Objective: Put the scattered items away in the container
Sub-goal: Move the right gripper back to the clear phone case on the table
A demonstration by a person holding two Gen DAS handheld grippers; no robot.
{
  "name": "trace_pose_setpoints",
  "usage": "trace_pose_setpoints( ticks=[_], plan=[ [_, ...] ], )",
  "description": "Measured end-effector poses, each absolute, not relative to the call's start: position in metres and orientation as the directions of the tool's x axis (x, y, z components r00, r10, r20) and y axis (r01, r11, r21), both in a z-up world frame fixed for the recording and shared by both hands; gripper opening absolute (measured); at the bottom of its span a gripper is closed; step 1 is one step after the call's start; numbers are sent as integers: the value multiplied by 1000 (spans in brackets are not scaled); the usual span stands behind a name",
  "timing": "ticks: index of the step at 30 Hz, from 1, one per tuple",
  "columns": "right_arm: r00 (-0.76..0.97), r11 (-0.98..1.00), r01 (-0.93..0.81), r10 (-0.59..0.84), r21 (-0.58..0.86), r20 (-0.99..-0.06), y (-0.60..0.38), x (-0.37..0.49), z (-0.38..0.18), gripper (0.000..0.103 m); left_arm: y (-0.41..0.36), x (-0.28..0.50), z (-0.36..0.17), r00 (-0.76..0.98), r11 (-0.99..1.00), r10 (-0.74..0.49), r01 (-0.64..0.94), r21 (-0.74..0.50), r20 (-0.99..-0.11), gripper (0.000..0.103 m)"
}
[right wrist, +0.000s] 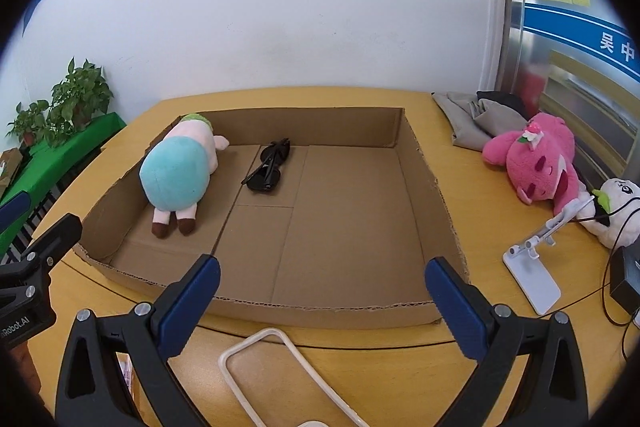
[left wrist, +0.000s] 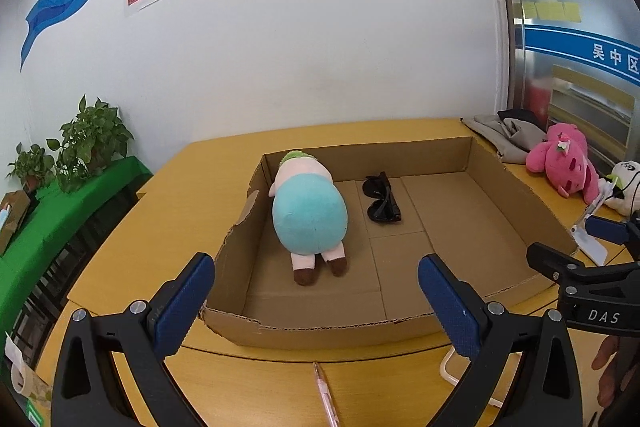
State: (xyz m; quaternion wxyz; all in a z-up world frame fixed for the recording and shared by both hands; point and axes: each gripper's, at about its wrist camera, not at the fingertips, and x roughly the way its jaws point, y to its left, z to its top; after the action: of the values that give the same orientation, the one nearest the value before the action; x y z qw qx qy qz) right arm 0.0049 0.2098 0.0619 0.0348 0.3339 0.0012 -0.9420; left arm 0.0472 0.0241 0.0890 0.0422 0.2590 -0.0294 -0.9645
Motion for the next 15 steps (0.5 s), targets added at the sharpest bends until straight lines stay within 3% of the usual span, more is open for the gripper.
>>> trace_pose_setpoints(
  ticks=[15],
  plan=[
    [-790,-994,81,-107,70,-603,217,25,71,102,-3,71,83,-861,-998,-47,58,-5,-507,103]
  ],
)
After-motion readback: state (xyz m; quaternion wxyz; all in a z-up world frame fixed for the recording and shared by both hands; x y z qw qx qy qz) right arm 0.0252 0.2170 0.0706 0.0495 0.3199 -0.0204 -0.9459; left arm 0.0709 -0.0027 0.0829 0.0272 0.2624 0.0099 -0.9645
